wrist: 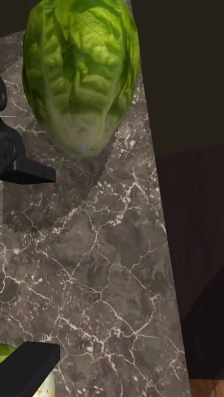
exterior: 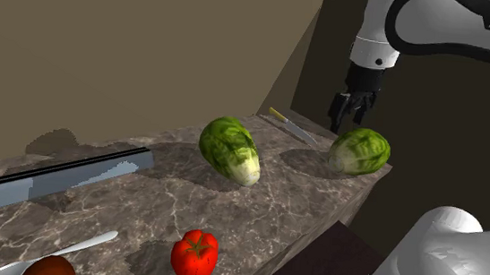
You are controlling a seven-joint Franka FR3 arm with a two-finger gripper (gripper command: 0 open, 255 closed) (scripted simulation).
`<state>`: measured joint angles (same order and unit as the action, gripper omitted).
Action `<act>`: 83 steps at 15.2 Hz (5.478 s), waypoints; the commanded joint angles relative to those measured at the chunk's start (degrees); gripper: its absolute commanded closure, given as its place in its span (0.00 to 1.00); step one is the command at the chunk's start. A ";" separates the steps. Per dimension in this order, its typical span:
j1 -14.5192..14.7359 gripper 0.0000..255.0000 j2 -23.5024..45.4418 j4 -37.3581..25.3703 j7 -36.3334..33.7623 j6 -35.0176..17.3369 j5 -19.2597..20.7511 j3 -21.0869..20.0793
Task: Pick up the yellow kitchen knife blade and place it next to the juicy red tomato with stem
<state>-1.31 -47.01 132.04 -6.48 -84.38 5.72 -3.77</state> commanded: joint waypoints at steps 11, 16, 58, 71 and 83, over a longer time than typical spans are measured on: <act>-2.05 0.00 15.03 -2.38 8.90 -14.19 3.42 9.20; -2.58 0.00 24.39 -6.49 13.59 -20.05 3.14 13.31; -11.37 1.00 77.31 -47.97 36.46 -29.87 -14.97 19.67; -11.44 1.00 76.04 -51.44 36.07 -25.18 -14.49 19.94; -12.00 1.00 75.42 -59.79 35.55 -16.29 -14.11 20.20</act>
<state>-13.19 28.28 73.27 29.09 -101.58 -8.38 16.42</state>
